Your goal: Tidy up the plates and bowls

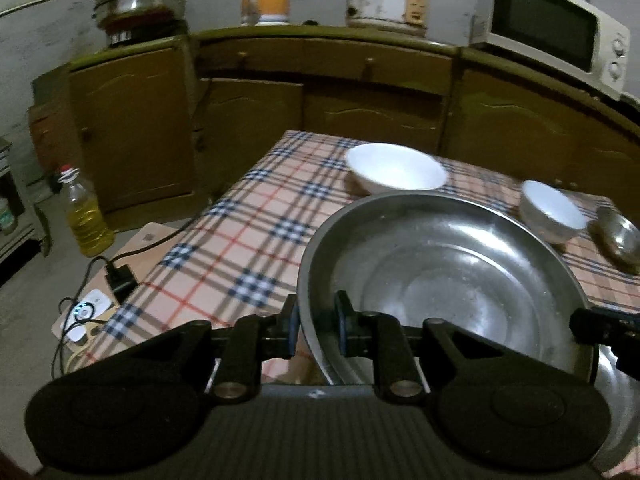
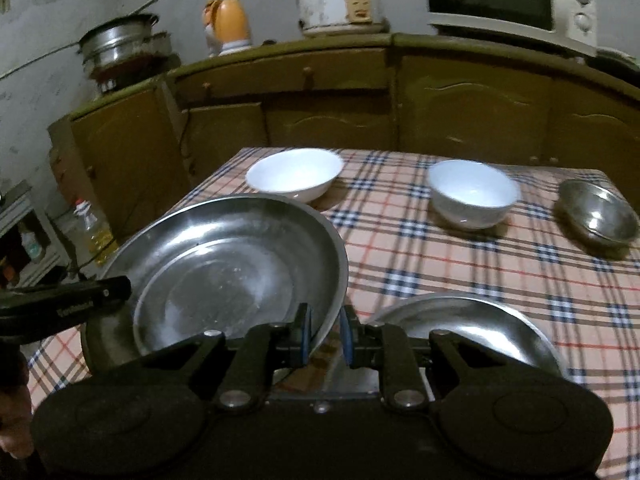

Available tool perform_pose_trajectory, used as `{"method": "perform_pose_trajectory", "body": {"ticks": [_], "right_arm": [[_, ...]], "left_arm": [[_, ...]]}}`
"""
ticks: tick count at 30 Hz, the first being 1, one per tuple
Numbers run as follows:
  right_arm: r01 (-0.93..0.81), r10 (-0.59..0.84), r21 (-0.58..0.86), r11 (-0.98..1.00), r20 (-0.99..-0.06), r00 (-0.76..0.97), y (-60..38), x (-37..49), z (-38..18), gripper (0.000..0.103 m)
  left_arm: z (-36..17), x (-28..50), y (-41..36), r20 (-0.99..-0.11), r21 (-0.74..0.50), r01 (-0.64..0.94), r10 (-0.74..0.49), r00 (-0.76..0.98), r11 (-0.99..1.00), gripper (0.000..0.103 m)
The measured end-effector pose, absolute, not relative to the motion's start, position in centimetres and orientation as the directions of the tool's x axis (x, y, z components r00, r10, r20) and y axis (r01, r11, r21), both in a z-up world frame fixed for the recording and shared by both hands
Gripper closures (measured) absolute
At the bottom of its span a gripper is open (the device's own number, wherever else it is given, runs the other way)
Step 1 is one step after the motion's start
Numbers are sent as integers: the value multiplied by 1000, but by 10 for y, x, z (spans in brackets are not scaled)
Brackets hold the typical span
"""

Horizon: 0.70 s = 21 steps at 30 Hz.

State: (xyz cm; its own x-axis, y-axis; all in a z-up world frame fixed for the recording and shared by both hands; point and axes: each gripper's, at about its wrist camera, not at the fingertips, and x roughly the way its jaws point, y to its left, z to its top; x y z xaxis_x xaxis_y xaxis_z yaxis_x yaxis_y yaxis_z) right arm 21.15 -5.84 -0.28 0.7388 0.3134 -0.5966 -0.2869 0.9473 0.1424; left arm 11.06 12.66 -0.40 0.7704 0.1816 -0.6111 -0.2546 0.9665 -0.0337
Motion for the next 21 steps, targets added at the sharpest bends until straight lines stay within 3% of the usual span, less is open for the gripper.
{"method": "perform_pose_trajectory", "body": {"ticks": [21], "right_arm": [[-64,157,179,982,-574,804,-173,169,3,82]], "left_arm": [[1,112,28,-606,-11,-21,10,796,1000,84]]}}
